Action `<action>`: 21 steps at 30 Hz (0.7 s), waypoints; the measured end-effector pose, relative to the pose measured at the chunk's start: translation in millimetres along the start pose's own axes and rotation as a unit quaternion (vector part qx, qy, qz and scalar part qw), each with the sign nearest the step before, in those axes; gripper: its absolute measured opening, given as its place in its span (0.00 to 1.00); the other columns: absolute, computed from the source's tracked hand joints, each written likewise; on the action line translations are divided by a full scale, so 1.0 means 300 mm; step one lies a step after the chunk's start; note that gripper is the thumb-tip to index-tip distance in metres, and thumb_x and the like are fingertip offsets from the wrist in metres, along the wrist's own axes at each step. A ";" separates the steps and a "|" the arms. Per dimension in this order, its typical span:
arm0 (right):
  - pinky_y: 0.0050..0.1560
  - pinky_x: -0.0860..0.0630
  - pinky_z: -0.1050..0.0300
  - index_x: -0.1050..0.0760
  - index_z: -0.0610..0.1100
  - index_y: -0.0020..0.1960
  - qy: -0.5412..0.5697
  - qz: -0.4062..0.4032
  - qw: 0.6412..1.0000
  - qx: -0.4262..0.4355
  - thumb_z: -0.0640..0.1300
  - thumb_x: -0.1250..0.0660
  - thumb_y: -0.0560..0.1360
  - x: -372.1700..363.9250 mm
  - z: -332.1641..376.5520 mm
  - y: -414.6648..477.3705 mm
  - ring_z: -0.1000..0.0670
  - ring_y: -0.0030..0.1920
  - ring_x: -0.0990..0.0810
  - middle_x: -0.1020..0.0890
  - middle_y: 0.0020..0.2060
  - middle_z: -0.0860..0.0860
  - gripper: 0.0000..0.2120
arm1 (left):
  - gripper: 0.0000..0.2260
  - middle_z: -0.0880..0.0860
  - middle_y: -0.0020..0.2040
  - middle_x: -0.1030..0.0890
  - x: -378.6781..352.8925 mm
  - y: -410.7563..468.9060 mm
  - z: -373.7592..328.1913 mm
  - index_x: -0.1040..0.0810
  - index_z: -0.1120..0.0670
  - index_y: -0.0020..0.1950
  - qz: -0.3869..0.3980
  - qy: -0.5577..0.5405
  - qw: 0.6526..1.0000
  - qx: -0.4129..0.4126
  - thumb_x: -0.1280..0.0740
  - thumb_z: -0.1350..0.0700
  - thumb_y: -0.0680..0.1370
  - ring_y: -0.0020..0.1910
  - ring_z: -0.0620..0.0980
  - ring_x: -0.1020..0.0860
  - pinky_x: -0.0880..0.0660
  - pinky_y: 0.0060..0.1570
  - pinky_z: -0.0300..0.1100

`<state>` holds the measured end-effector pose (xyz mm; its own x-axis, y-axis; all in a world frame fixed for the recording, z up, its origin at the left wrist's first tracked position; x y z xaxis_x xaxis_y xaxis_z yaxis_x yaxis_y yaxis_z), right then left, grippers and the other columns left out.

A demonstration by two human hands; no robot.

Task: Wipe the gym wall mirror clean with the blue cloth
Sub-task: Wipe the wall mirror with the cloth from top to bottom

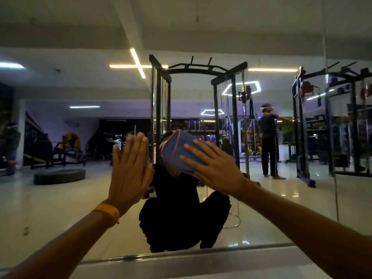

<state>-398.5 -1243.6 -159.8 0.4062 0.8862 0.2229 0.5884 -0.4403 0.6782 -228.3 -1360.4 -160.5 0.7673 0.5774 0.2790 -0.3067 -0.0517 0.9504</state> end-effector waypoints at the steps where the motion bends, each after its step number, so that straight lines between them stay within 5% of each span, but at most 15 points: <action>1: 0.81 0.50 0.40 0.43 0.50 0.82 -0.009 -0.008 1.000 -0.020 0.58 0.49 0.85 0.015 -0.076 0.000 0.41 0.82 0.46 0.40 0.81 0.44 0.27 | 0.32 0.54 0.86 0.55 -0.003 0.009 -0.007 0.53 0.56 0.85 0.006 0.006 1.000 -0.001 0.49 0.45 0.84 0.85 0.55 0.57 0.56 0.81 0.65; 4: 0.78 0.42 0.33 0.47 0.49 0.82 -0.016 -0.047 0.980 -0.192 0.59 0.56 0.87 0.093 -0.360 -0.023 0.38 0.81 0.44 0.39 0.81 0.42 0.27 | 0.33 0.54 0.86 0.55 -0.001 0.067 -0.032 0.53 0.57 0.85 0.006 0.016 1.000 -0.002 0.50 0.45 0.83 0.85 0.54 0.58 0.61 0.82 0.58; 7: 0.81 0.50 0.37 0.48 0.50 0.83 0.031 -0.100 0.932 -0.348 0.56 0.55 0.87 0.120 -0.436 -0.048 0.40 0.83 0.49 0.43 0.83 0.44 0.26 | 0.32 0.55 0.86 0.55 -0.008 0.134 -0.063 0.53 0.57 0.85 -0.001 0.007 1.000 0.010 0.50 0.45 0.84 0.85 0.53 0.58 0.61 0.82 0.55; 9: 0.81 0.57 0.43 0.47 0.50 0.83 0.035 -0.095 0.945 -0.310 0.51 0.48 0.86 0.091 -0.310 0.006 0.41 0.83 0.50 0.43 0.82 0.44 0.27 | 0.32 0.55 0.86 0.56 -0.026 0.154 -0.079 0.54 0.57 0.85 0.005 0.004 0.999 0.031 0.50 0.44 0.84 0.84 0.53 0.59 0.60 0.82 0.57; 14: 0.80 0.48 0.40 0.38 0.49 0.80 -0.004 -0.016 1.000 -0.013 0.57 0.48 0.83 0.054 -0.195 0.044 0.40 0.80 0.42 0.36 0.80 0.43 0.28 | 0.34 0.54 0.86 0.58 -0.047 0.128 -0.096 0.55 0.57 0.85 -0.003 0.011 0.998 0.054 0.49 0.44 0.83 0.84 0.54 0.59 0.59 0.82 0.59; 16: 0.80 0.48 0.38 0.42 0.49 0.81 -0.022 -0.031 0.997 -0.062 0.57 0.50 0.85 0.085 -0.340 0.026 0.39 0.81 0.42 0.37 0.80 0.43 0.27 | 0.34 0.54 0.86 0.57 -0.052 0.117 -0.095 0.55 0.56 0.85 0.000 0.018 0.998 0.056 0.50 0.42 0.83 0.84 0.54 0.59 0.59 0.82 0.59; 19: 0.80 0.47 0.33 0.45 0.49 0.82 0.016 -0.069 0.961 -0.268 0.57 0.54 0.86 0.135 -0.566 -0.091 0.40 0.82 0.47 0.41 0.82 0.43 0.27 | 0.34 0.54 0.85 0.57 -0.056 0.095 -0.113 0.55 0.56 0.85 0.005 0.014 0.998 0.067 0.49 0.41 0.83 0.84 0.53 0.59 0.60 0.82 0.57; 21: 0.81 0.50 0.36 0.45 0.49 0.83 0.049 -0.088 0.936 -0.337 0.57 0.56 0.86 0.124 -0.531 -0.168 0.41 0.83 0.51 0.44 0.83 0.44 0.28 | 0.34 0.53 0.85 0.58 -0.063 0.076 -0.143 0.56 0.56 0.85 0.012 0.011 0.998 0.067 0.48 0.42 0.84 0.84 0.53 0.59 0.61 0.82 0.54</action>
<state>-524.4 -1165.5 -74.1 0.2578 0.9603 0.1066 0.0523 -0.1240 0.9909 -274.0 -1337.7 -149.9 0.7482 0.5918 0.2999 -0.2454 -0.1731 0.9538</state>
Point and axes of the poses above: each hand's wrist, its own y-axis towards the middle knuckle, its own x-axis out of the back of the hand, z = x × y, the point moved 10 cm from there along y, towards the middle knuckle
